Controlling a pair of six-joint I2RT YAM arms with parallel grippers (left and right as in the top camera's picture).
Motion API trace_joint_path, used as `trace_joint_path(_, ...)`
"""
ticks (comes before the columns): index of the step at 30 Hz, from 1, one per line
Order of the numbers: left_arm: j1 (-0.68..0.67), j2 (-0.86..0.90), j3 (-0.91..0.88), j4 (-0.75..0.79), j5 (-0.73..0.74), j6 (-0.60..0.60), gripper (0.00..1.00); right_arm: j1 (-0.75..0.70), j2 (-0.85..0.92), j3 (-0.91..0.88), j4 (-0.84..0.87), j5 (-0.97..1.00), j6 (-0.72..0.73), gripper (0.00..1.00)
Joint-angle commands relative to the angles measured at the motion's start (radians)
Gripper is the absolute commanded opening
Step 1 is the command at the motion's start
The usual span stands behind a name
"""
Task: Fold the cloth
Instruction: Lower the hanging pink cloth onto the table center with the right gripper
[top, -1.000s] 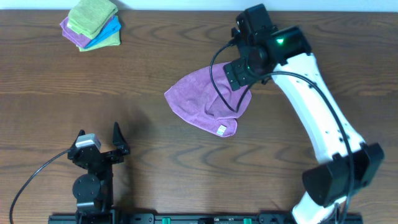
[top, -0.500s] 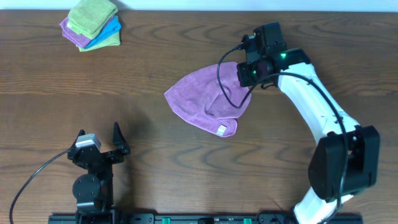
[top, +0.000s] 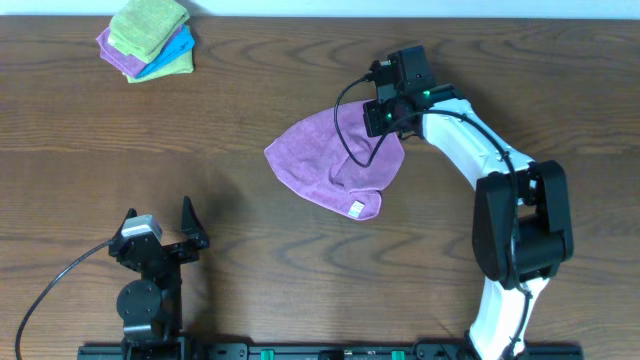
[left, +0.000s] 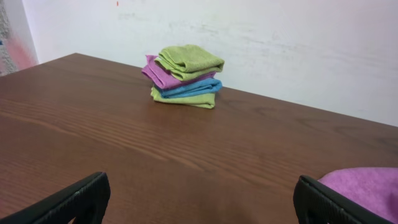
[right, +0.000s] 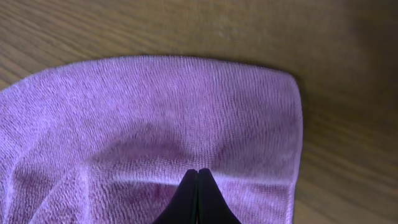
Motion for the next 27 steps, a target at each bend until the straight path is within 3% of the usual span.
trace_joint_path(1, -0.003, -0.005, -0.018, -0.049, -0.008, 0.000, 0.95, -0.003, 0.022, 0.001, 0.025, 0.014, -0.059, 0.01)
trace_joint_path(20, -0.003, -0.005, -0.018, -0.049, -0.008, 0.000, 0.95, -0.013, 0.167, 0.001, 0.146, 0.018, -0.058, 0.01)
trace_joint_path(27, -0.003, -0.005, -0.018, -0.049, -0.008, 0.000, 0.96, -0.014, 0.219, 0.006, 0.214, 0.171, -0.055, 0.01)
